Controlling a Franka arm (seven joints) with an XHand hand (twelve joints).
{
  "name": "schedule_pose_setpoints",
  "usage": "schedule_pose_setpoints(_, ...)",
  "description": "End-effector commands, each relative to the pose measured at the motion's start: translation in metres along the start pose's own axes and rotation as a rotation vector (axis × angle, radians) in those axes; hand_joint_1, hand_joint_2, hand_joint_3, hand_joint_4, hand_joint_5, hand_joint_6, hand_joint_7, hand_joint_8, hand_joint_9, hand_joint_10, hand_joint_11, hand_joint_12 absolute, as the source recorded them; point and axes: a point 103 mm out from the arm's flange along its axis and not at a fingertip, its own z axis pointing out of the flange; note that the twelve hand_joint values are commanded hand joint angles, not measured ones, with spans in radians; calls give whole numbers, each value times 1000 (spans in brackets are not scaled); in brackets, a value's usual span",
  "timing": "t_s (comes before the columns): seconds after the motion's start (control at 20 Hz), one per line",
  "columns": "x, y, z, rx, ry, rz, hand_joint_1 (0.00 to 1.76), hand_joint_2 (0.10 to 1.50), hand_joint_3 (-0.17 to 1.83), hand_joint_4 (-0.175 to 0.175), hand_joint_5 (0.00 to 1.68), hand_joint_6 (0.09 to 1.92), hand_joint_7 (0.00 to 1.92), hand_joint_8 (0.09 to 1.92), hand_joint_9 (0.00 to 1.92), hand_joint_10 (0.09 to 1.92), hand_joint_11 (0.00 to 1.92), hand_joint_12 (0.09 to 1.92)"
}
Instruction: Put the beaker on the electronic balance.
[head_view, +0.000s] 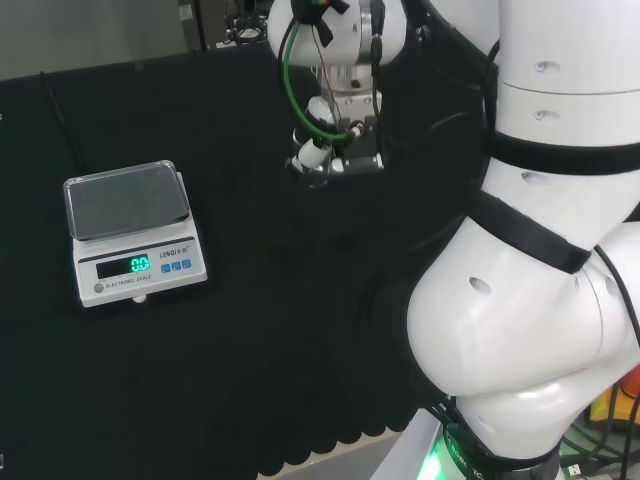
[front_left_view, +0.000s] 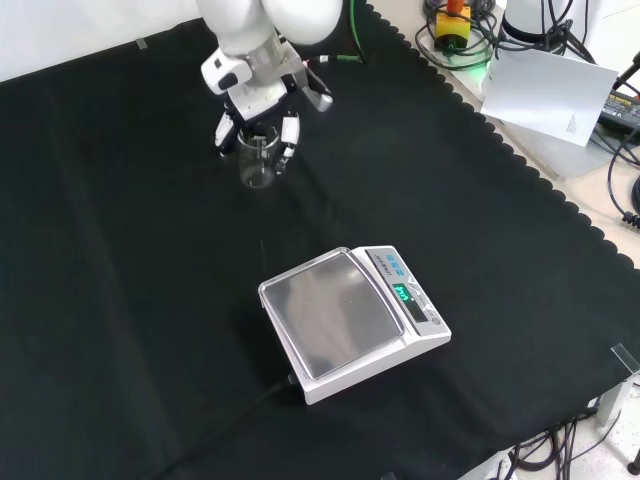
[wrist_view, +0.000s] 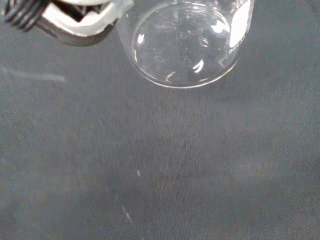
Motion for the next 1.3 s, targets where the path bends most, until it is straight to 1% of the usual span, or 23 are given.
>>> schedule_pose_setpoints(0.05,8,-16,-44,-28,-21,6,1236,756,794,-98,892,1222,1025,1340,1495,907,1526,853)
schedule_pose_setpoints(0.25,11,-16,-43,-26,-22,-8,1242,745,814,-99,893,1223,1030,1337,1495,906,1525,853)
schedule_pose_setpoints(0.3,15,-17,-44,-28,-23,-15,1243,741,821,-101,893,1224,1033,1336,1495,906,1525,853)
schedule_pose_setpoints(0.4,30,-21,-51,-32,-33,-41,1243,738,826,-104,894,1225,1035,1336,1495,905,1525,853)
schedule_pose_setpoints(0.5,54,-23,-59,-33,-37,-75,1244,737,828,-104,894,1225,1036,1336,1495,905,1525,853)
schedule_pose_setpoints(0.6,87,-24,-65,-25,-42,-122,1174,794,719,-151,915,1233,1028,1383,1497,901,1525,851)
schedule_pose_setpoints(0.7,121,-26,-67,-19,-53,-176,1145,825,660,-170,922,1233,1024,1405,1498,899,1525,850)
schedule_pose_setpoints(0.85,177,-32,-67,-11,-80,-273,1136,834,641,-175,926,1230,1024,1412,1499,898,1526,850)
schedule_pose_setpoints(1.0,229,-39,-61,-2,-110,-363,1136,834,638,-175,929,1226,1025,1412,1499,897,1526,849)
schedule_pose_setpoints(1.1,255,-41,-55,5,-121,-407,1137,833,638,-175,930,1223,1026,1412,1500,896,1526,849)
schedule_pose_setpoints(1.15,264,-41,-51,10,-125,-420,1137,833,637,-175,931,1222,1026,1411,1500,896,1526,849)
schedule_pose_setpoints(1.3,279,-36,-40,39,-121,-435,1137,833,637,-175,932,1220,1027,1411,1500,894,1526,848)
